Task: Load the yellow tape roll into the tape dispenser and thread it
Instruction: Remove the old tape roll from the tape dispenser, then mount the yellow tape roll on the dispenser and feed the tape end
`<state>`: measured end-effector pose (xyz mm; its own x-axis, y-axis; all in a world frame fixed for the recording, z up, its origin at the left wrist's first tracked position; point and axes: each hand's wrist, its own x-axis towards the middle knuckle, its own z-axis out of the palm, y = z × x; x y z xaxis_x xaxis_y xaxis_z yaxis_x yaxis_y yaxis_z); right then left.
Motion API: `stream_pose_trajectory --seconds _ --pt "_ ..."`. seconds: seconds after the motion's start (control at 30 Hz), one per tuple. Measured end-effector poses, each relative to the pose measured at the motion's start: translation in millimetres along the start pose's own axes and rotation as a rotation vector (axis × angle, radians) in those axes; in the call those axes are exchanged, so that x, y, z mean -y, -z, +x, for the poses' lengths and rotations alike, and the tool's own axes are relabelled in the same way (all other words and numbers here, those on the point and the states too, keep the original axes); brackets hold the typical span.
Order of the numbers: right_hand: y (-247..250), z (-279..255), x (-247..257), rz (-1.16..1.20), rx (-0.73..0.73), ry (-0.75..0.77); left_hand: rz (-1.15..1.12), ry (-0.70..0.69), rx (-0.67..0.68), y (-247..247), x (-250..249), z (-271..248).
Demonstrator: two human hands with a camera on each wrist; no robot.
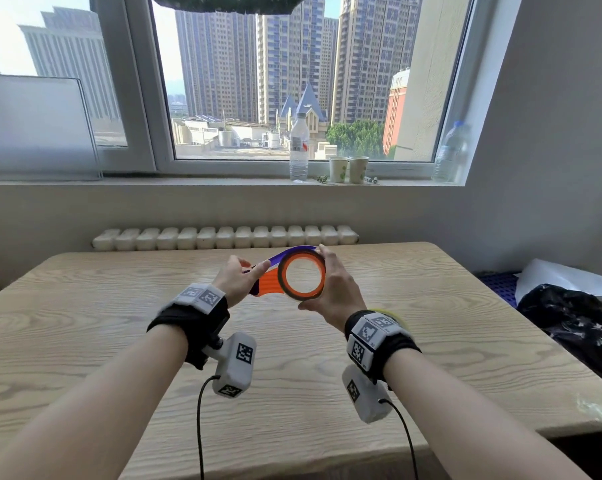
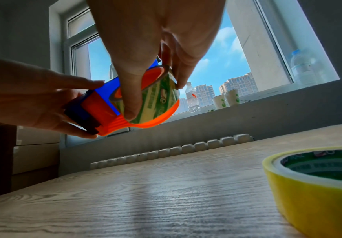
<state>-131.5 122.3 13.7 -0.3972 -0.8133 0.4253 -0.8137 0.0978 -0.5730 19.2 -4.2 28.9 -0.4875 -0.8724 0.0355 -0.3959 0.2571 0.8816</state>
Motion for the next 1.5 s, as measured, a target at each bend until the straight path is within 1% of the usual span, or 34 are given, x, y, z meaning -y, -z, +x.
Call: stream_pose_trajectory --seconds 0.13,0.3,0.47,0.57,0.63,0.73,0.77,0.87,0.93,1.13,1.33,1.4,1.5 --pt "2.0 5.7 0.3 -0.015 -0.002 0.025 0.001 -0.023 -0.011 -5.1 -5.4 0.0" --pt "1.9 13.9 -2.1 -0.014 -0.02 0.06 -0.009 -0.049 -0.064 -4.2 2.1 14.5" --pt "1.8 11.4 2.8 -0.006 -0.039 0.117 0.099 -0.068 -0.108 -1.0 16.7 25.1" --pt "6.4 10.2 0.9 -0.015 -0.031 0.101 0.131 -0.05 -0.151 5.7 31.1 31.3" --pt "12.0 8.0 -4.2 -0.035 0.002 0.06 0.129 -0.038 -0.155 12.6 40.6 31.9" --pt "17.9 2.0 -14.0 -0.074 0.071 -0.082 0.076 -0.008 -0.157 23.1 44.4 22.8" --pt "18.0 0.1 -18.0 -0.088 0.122 -0.146 0.049 -0.007 -0.16 25.0 40.9 16.3" --pt "14.3 -6.7 -24.9 -0.083 0.339 -0.349 -0.031 -0.012 -0.141 26.0 33.0 4.0" --pt "7.9 -11.9 -27.9 -0.093 0.411 -0.409 -0.032 -0.016 -0.116 24.7 31.6 0.4" --pt "-15.3 -22.6 -31.9 -0.186 0.542 -0.413 -0.069 -0.021 -0.047 18.0 29.1 -2.1" --pt "-24.2 -26.7 -37.2 -0.228 0.57 -0.395 -0.085 -0.037 -0.031 9.3 25.4 0.9" --pt "-23.5 -27.2 -38.6 -0.232 0.6 -0.376 -0.078 -0.044 -0.025 7.4 24.4 2.4" --pt "-11.6 -28.9 -42.4 -0.22 0.64 -0.303 -0.054 -0.059 -0.012 5.0 23.2 5.0"
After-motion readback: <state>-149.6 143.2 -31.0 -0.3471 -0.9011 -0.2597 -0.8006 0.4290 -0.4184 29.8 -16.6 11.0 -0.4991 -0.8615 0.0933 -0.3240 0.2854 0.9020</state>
